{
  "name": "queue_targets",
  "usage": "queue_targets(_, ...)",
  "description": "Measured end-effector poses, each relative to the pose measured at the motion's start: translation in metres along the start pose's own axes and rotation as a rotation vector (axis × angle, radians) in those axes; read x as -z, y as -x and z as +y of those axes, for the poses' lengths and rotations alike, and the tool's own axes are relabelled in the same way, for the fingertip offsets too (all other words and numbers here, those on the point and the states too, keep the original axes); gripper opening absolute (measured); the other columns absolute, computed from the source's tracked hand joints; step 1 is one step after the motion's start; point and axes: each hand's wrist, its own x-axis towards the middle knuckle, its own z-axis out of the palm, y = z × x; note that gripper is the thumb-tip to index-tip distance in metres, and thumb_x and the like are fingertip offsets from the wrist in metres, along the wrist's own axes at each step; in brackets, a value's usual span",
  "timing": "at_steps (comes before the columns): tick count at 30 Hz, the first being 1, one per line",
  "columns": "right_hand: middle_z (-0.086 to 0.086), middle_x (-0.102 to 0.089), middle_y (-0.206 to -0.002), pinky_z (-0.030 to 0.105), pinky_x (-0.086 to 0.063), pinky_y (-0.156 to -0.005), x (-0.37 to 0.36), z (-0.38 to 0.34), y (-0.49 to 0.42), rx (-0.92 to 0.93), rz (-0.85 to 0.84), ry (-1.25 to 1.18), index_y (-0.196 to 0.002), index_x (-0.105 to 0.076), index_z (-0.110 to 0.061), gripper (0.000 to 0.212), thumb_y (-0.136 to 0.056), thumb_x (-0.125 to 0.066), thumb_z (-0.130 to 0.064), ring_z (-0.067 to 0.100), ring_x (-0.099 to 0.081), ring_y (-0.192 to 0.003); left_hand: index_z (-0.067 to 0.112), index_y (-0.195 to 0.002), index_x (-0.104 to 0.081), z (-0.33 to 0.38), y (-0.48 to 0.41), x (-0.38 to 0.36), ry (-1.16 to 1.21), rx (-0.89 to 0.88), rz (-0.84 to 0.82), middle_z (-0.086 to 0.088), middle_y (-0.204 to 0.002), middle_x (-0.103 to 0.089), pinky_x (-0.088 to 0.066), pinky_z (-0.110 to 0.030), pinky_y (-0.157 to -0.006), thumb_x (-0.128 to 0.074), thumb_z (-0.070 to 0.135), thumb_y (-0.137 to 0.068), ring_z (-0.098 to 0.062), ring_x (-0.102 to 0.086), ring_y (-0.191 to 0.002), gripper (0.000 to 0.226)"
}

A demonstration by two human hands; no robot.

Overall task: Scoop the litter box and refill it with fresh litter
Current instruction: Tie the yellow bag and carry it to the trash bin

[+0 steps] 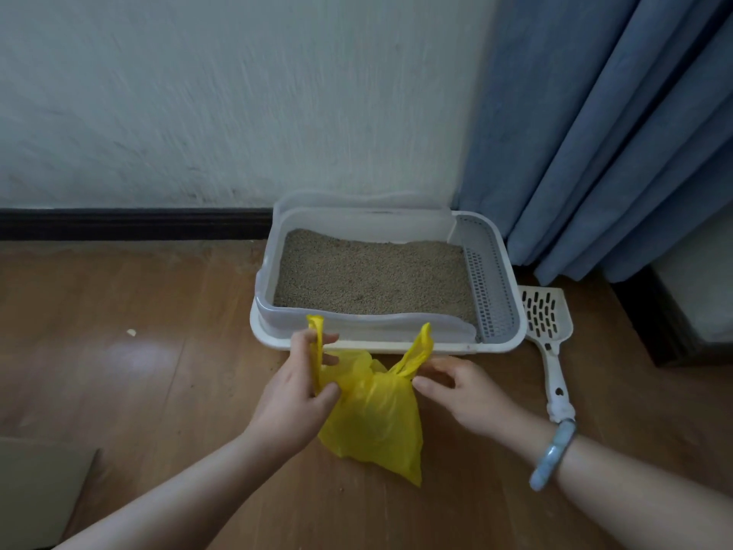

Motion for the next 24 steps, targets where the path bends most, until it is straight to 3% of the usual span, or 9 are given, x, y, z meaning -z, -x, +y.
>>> queue_targets(2,-0.007,-0.066,-0.112,0.008,-0.038,-0.091,-0.005,-0.002,-0.005,0.0,0.021,-0.046,-0.108,-0.067,-0.021,0.02,-0.088,-0.063,-0.016,0.003,-0.057,-0.108,0.052,-0.12,-0.024,0.0,0.004,0.004,-0.048,-0.014,0.031,0.026,-0.124,-0.051,-0.052,-0.041,-0.087,-0.053,0.031,-0.073,-0.001,-0.058,-0.105,0.059)
queue_targets(5,-0.006,-0.068,-0.106,0.017,-0.042,-0.094,-0.011,-0.007,-0.011,-0.003,0.031,-0.109,-0.098,-0.067,-0.031,0.02,-0.088,-0.064,-0.014,0.005,-0.06,-0.104,0.047,-0.125,-0.021,-0.007,0.013,0.008,0.031,-0.022,0.198,0.027,-0.13,-0.046,-0.052,-0.036,-0.081,-0.063,0.039,-0.069,-0.002,-0.062,-0.098,0.07)
queue_targets(8,-0.007,-0.068,-0.086,0.016,-0.045,-0.079,-0.012,-0.007,-0.014,-0.006,0.032,-0.08,-0.096,-0.068,-0.025,0.014,-0.089,-0.062,-0.014,-0.004,-0.059,-0.077,0.039,-0.131,-0.026,-0.022,0.022,0.01,0.059,0.058,0.262,0.02,-0.123,-0.054,-0.054,-0.039,-0.083,-0.076,0.023,-0.074,-0.007,-0.063,-0.096,0.077)
queue_targets(10,0.0,-0.066,-0.073,0.019,-0.045,-0.07,-0.01,-0.006,-0.014,-0.004,0.035,-0.06,-0.092,-0.069,-0.023,0.012,-0.09,-0.06,-0.015,-0.003,-0.056,-0.062,0.041,-0.128,-0.032,-0.03,0.024,0.011,0.072,0.1,0.244,0.016,-0.108,-0.063,-0.055,-0.039,-0.083,-0.074,0.01,-0.078,-0.005,-0.066,-0.09,0.072)
queue_targets(13,0.016,-0.069,-0.082,0.029,-0.047,-0.073,-0.01,-0.008,-0.014,-0.016,0.048,-0.129,-0.085,-0.069,-0.029,0.015,-0.091,-0.059,-0.019,0.005,-0.058,-0.066,0.037,-0.126,-0.043,-0.029,0.022,0.011,0.235,0.158,0.181,-0.002,-0.094,-0.072,-0.052,-0.033,-0.089,-0.066,0.007,-0.086,-0.008,-0.068,-0.091,0.055)
queue_targets(16,0.001,-0.07,-0.091,0.018,-0.047,-0.079,-0.01,-0.018,-0.014,0.008,0.025,-0.203,-0.088,-0.07,-0.025,0.016,-0.093,-0.055,-0.02,0.003,-0.063,-0.082,0.026,-0.12,-0.05,-0.01,0.014,0.005,0.421,0.157,0.11,-0.005,-0.092,-0.074,-0.048,-0.017,-0.084,-0.055,0.004,-0.092,-0.004,-0.067,-0.092,0.036)
queue_targets(19,0.0,-0.068,-0.087,0.012,-0.045,-0.075,-0.011,-0.03,-0.018,0.033,-0.033,-0.273,-0.087,-0.069,-0.015,0.022,-0.095,-0.049,-0.019,0.003,-0.061,-0.08,0.023,-0.117,-0.052,0.013,0.005,-0.006,0.482,0.113,0.067,0.0,-0.075,-0.068,-0.045,-0.014,-0.078,-0.05,0.005,-0.095,-0.004,-0.064,-0.078,0.029)
queue_targets(22,-0.002,-0.066,-0.076,0.016,-0.046,-0.07,-0.014,-0.04,-0.022,0.025,-0.059,-0.4,-0.083,-0.062,-0.01,0.025,-0.097,-0.044,-0.018,0.004,-0.059,-0.07,0.019,-0.122,-0.05,0.029,-0.003,-0.018,0.466,0.051,0.028,0.005,-0.067,-0.057,-0.046,-0.02,-0.065,-0.045,0.004,-0.097,-0.009,-0.056,-0.06,0.029)
queue_targets(24,-0.007,-0.059,-0.063,0.018,-0.044,-0.064,-0.014,-0.043,-0.025,0.048,-0.076,-0.389,-0.081,-0.058,-0.012,0.025,-0.098,-0.041,-0.018,0.005,-0.054,-0.062,0.026,-0.123,-0.05,0.034,-0.01,-0.023,0.407,-0.002,0.024,0.011,-0.066,-0.054,-0.043,-0.026,-0.061,-0.046,0.007,-0.097,-0.01,-0.05,-0.059,0.032)
